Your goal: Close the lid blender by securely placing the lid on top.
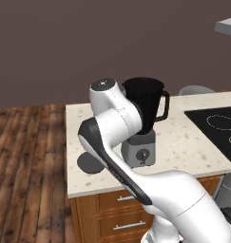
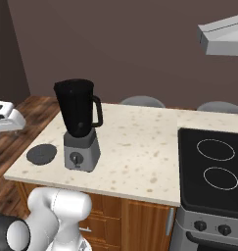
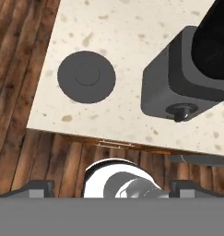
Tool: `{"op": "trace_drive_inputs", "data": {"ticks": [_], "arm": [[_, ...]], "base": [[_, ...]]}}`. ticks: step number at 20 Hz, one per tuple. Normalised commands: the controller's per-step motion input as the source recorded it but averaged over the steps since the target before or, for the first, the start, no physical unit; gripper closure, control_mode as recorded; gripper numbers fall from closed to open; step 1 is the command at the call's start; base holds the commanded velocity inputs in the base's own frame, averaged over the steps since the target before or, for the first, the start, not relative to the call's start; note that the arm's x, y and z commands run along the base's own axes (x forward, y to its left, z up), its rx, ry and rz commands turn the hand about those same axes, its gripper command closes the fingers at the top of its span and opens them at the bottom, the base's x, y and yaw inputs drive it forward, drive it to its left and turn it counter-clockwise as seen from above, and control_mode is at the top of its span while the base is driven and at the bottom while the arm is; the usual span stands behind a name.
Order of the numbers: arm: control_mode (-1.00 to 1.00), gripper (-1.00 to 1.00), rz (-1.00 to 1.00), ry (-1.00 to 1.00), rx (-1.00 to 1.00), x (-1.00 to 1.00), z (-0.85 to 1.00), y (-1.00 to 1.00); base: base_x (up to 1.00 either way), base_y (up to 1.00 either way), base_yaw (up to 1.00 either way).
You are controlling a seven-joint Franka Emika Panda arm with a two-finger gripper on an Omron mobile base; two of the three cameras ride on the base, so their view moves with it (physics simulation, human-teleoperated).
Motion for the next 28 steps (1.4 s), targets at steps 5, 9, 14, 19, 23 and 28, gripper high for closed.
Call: {"op": "trace_drive_inputs", "data": {"ticks": [5,9,14,19,23,28], "arm": [[-1.0,-1.0,0.02,0.02,0.0,0.01,-0.27,0.03],[-1.0,-1.0,0.0,0.09,0.0,0.29,-0.45,0.03],[-1.0,-1.0,0.0,0.08,0.0,0.47,-0.73,0.0],[-1.0,-1.0,0.0,0.07,0.0,0.62,-0.72,0.01],[-1.0,-1.0,0.0,0.01,0.0,0.7,-0.65,0.04],[-1.0,-1.0,0.0,0.02,0.0,0.37,-0.37,0.0]], "base": [[0.0,0.0,0.0],[0.0,0.0,0.0],[0.0,0.0,0.0],[0.0,0.0,0.0],[0.0,0.0,0.0],[0.0,0.0,0.0]]}}
